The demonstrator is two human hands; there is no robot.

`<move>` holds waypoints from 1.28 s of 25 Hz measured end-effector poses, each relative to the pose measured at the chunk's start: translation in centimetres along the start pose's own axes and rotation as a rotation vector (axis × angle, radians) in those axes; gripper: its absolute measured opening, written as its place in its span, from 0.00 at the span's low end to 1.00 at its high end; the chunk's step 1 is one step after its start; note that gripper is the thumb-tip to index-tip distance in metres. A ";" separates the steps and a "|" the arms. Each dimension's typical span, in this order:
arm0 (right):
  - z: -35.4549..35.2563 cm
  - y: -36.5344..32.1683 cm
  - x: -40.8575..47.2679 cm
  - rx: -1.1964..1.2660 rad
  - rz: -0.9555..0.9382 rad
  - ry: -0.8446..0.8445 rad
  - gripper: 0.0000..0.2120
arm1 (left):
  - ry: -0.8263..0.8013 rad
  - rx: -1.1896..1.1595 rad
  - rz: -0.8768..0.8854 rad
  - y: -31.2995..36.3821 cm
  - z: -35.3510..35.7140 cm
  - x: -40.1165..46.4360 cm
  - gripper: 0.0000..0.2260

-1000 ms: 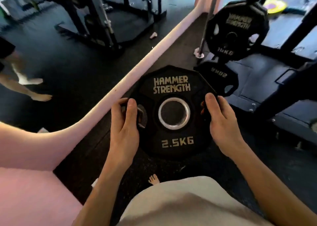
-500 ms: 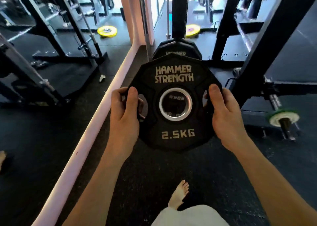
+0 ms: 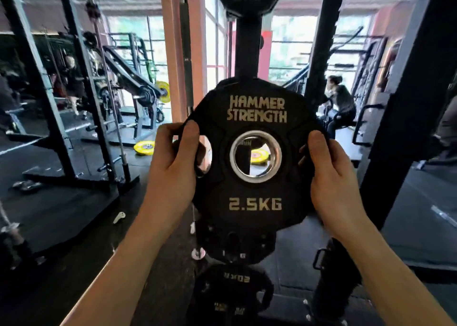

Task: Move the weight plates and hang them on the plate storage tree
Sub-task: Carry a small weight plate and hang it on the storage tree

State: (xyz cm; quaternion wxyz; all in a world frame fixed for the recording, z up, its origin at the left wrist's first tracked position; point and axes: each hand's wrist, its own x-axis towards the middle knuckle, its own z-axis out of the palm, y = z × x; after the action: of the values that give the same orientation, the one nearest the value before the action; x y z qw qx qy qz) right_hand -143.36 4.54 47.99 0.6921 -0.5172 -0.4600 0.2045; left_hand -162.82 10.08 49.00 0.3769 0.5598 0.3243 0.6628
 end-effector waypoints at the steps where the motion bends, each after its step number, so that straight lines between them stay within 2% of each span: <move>1: 0.4 -0.7 1.8 -0.015 -0.036 0.010 0.24 | -0.005 -0.005 0.029 0.5 0.7 1.8 0.10; 5: 1.7 -3.7 8.3 -0.041 -0.200 0.034 0.25 | -0.026 -0.065 0.159 2.6 3.0 8.6 0.09; 8: 2.7 -6.5 12.7 -0.046 -0.290 0.068 0.18 | -0.038 -0.156 0.225 4.5 4.6 13.8 0.10; 15: 5.9 -13.2 21.6 -0.077 -0.475 0.116 0.23 | -0.058 -0.201 0.399 9.6 7.4 24.6 0.11; 18: 7.2 -15.7 24.9 -0.091 -0.549 0.143 0.21 | -0.040 -0.225 0.451 11.5 8.1 28.4 0.12; 25: 9.1 -18.3 31.4 -0.060 -0.569 0.121 0.21 | -0.032 -0.202 0.497 13.5 9.9 34.9 0.15; 29: 9.7 -17.8 34.4 -0.090 -0.598 0.164 0.26 | -0.092 -0.184 0.487 12.9 11.5 37.7 0.19; 32: 9.7 -17.2 36.2 -0.132 -0.622 0.169 0.20 | -0.087 -0.143 0.559 12.0 12.2 39.2 0.18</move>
State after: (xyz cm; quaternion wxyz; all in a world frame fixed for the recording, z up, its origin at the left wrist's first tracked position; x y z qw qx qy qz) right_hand -137.05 30.63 79.34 0.7222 -0.4107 -0.5492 -0.0905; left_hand -155.87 37.90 80.72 0.2315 0.6276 0.0935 0.7374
